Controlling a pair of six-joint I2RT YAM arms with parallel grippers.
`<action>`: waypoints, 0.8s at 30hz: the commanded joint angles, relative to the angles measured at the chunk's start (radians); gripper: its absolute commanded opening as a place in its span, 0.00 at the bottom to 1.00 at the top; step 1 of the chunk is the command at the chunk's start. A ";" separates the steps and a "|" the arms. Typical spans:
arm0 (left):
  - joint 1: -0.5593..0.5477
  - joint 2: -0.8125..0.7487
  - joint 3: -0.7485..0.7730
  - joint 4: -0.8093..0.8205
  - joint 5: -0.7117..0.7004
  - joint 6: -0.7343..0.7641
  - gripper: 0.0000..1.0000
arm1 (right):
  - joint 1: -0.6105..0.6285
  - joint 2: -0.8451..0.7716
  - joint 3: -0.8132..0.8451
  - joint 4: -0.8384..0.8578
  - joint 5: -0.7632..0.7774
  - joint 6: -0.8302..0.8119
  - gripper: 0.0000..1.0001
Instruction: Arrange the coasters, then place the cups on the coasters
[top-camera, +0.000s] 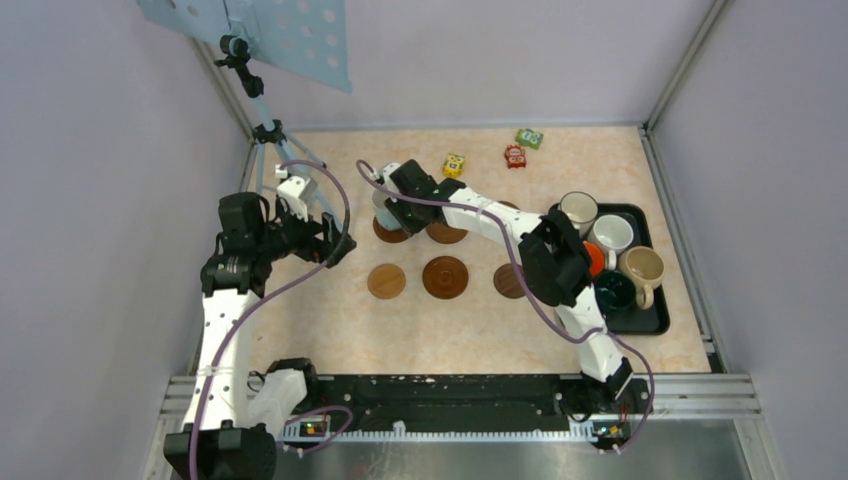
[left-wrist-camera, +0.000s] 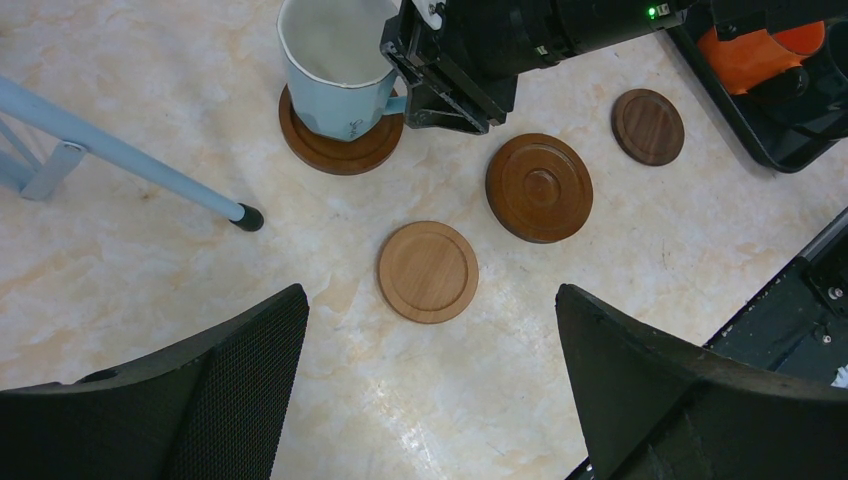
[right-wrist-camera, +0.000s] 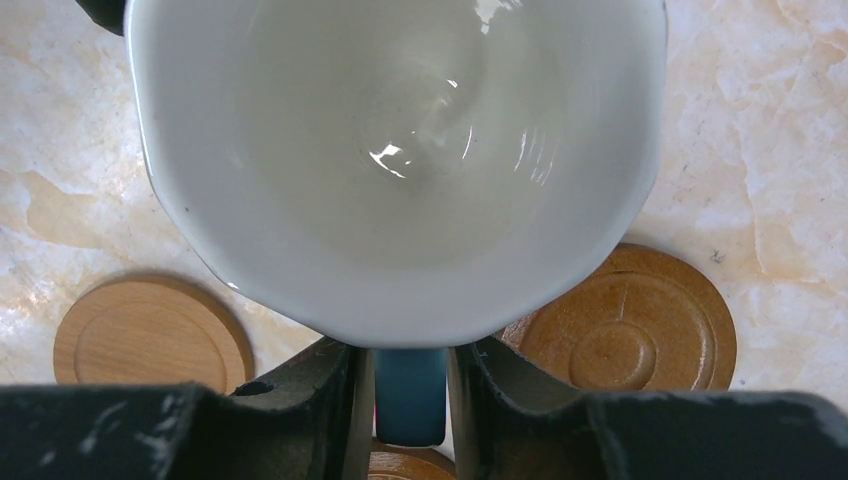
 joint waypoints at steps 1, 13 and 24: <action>0.005 0.002 0.020 0.027 0.021 0.011 0.99 | 0.017 -0.043 0.008 0.002 -0.007 0.013 0.31; 0.006 0.000 0.015 0.028 0.021 0.011 0.99 | 0.017 -0.081 -0.015 -0.013 -0.006 0.011 0.55; 0.005 0.023 0.025 0.005 0.079 0.044 0.99 | -0.050 -0.233 -0.071 -0.150 -0.162 -0.078 0.66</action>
